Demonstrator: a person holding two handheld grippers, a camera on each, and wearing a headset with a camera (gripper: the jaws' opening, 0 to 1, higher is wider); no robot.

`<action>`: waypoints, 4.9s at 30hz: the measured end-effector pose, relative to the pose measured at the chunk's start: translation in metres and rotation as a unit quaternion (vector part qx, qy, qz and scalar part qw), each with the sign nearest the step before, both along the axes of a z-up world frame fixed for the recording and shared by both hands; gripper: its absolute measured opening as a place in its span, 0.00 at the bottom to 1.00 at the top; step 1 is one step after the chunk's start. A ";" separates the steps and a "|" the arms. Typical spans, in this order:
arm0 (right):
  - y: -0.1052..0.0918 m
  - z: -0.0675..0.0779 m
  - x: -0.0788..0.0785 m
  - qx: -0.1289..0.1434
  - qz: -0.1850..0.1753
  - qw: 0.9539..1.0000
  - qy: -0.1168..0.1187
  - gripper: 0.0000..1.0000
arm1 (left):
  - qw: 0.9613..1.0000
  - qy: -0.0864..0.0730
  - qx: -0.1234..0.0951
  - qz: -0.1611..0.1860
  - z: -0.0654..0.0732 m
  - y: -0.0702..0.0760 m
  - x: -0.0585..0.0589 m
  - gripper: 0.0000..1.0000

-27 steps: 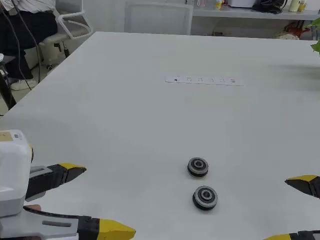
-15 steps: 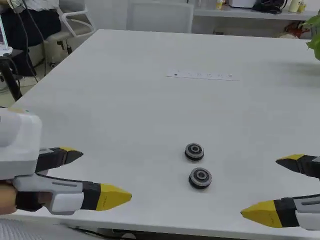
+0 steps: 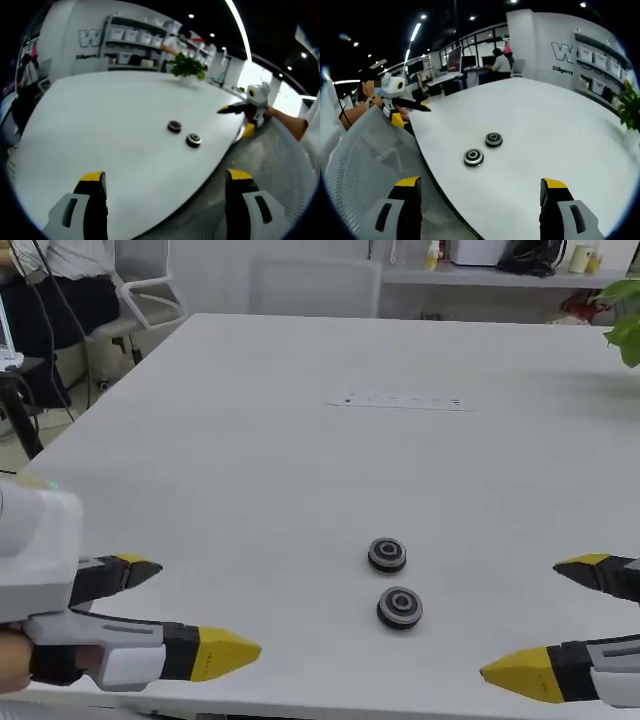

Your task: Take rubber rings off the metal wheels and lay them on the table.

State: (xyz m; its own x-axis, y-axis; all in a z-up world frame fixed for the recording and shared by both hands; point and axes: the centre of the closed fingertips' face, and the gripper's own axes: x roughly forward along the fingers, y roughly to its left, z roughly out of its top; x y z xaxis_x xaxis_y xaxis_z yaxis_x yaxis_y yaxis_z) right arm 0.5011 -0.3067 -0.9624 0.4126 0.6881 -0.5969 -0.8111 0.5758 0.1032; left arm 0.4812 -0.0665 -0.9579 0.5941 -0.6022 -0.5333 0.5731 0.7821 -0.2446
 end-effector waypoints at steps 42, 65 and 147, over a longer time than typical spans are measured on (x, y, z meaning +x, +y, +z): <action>-0.001 0.001 -0.002 0.002 0.002 1.000 -0.003 0.99 | 1.000 0.006 0.012 0.022 -0.002 0.006 -0.001 1.00; -0.002 0.015 0.009 0.047 -0.028 0.999 -0.004 0.99 | 0.996 -0.061 0.058 -0.041 0.015 -0.005 0.006 0.97; 0.067 -0.057 0.031 -0.037 0.190 0.981 0.004 0.30 | 0.960 -0.142 0.012 -0.242 -0.024 -0.174 0.066 0.25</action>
State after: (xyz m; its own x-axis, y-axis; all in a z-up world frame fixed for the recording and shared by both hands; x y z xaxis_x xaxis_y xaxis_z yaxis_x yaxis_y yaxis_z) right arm 0.5316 -0.2397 -1.0191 0.1299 0.7452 -0.6540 -0.9678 0.2388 0.0798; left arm 0.5472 -0.2402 -0.9817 0.3706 -0.8343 -0.4081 0.9120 0.4100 -0.0099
